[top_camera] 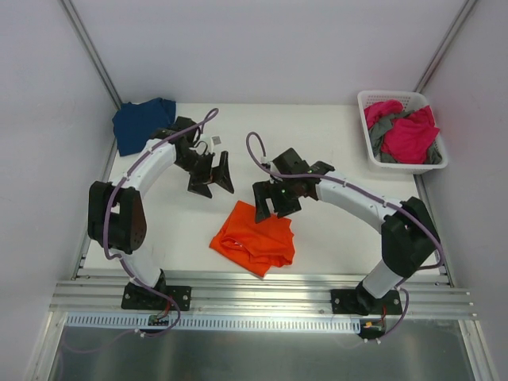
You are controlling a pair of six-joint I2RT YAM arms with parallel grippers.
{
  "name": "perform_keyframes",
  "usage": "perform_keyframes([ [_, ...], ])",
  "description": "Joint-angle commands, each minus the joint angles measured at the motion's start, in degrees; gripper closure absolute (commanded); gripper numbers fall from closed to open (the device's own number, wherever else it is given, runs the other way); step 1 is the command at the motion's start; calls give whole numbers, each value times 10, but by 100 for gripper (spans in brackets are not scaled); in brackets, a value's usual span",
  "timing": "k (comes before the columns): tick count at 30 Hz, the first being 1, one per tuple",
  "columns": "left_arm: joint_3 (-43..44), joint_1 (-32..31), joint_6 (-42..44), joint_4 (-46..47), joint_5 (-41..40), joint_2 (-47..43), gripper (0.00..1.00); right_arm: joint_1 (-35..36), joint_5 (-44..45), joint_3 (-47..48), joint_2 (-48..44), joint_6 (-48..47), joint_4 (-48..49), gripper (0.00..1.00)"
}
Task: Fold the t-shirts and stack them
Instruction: Fold the tshirt
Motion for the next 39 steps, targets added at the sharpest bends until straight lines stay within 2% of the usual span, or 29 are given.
perform_keyframes([
  [1,-19,36,0,-14,4,-10,1,-4,-34,-23,35,10,34,10],
  [5,-18,57,-5,-17,19,-29,1,-10,-90,-12,93,31,76,10],
  [8,14,58,-7,-15,24,-41,1,-14,-114,42,150,46,78,9],
  [13,101,58,6,-15,-19,-45,1,-16,-105,162,221,44,49,7],
  [15,125,58,12,-15,-26,-42,1,-27,-81,173,235,51,49,5],
  [19,171,60,25,-15,-30,-40,1,-78,-39,163,238,49,61,4],
  [23,162,62,24,-14,-17,-40,1,-157,-25,161,242,18,41,5],
  [29,132,62,7,-10,12,-30,1,-230,-1,106,199,2,28,6],
  [31,131,62,2,-9,23,-25,1,-236,7,71,179,5,25,5],
  [35,120,56,-5,-4,62,-21,1,-218,14,34,102,15,-11,5],
  [39,77,37,-5,-4,94,-32,1,-180,2,70,44,23,-38,6],
])
